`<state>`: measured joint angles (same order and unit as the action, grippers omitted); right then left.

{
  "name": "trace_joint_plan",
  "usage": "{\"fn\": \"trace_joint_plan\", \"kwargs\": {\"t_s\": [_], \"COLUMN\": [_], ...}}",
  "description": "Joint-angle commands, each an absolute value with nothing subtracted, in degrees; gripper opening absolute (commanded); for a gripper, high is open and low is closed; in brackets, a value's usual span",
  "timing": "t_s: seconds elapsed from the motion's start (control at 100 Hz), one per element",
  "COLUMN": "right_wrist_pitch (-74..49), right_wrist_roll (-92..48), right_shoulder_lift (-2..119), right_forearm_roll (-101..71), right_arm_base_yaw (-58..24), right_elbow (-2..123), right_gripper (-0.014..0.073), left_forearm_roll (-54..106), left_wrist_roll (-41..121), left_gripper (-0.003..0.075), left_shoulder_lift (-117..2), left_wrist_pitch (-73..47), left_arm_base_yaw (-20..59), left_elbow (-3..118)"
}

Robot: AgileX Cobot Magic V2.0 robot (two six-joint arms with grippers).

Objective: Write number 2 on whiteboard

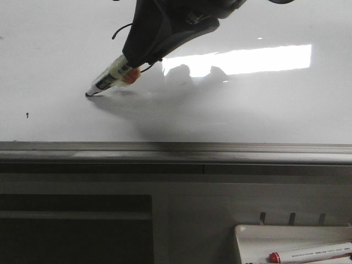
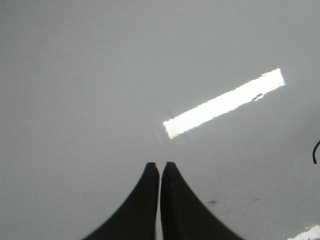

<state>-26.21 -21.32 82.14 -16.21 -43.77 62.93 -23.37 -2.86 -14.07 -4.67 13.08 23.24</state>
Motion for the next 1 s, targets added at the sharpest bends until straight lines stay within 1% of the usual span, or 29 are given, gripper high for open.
{"fn": "trace_joint_plan", "kwargs": {"t_s": [0.0,0.16,0.33,0.45,0.58,0.77,0.99], "right_wrist_pitch": [-24.86,-27.19,-27.87,-28.28,-26.88,-26.45,-19.67], "right_wrist_roll": [-20.70,-20.34,-20.34,-21.74,-23.11,-23.11,-23.11], "right_shoulder_lift": [78.89,74.25,66.86,63.56,61.40,61.03,61.53], "right_forearm_roll": [-15.34,-14.92,-14.81,-14.81,-15.58,-16.05,-16.05], "right_arm_base_yaw": [-41.94,-38.56,-32.75,-30.74,-34.19,-42.98,-51.92], "right_elbow": [63.64,58.74,52.47,51.15,51.26,51.26,51.26], "right_gripper": [-0.0048,-0.0048,-0.0048,-0.0050,-0.0050,-0.0050,-0.0050], "left_forearm_roll": [-23.31,-23.31,-23.31,-23.31,-22.38,-17.58,-11.32], "left_wrist_roll": [-3.43,-3.43,-3.43,-3.43,-3.43,-3.43,-3.43], "left_gripper": [-0.0020,-0.0020,-0.0020,-0.0020,-0.0020,-0.0020,-0.0015], "left_shoulder_lift": [-15.05,-15.05,-15.05,-15.05,-15.05,-15.05,-15.27], "left_wrist_pitch": [0.00,0.00,0.00,0.00,0.50,2.23,3.59], "left_arm_base_yaw": [13.10,13.10,13.10,13.10,13.22,13.22,13.86], "left_elbow": [25.12,25.12,25.12,25.12,25.12,23.98,22.04]}}
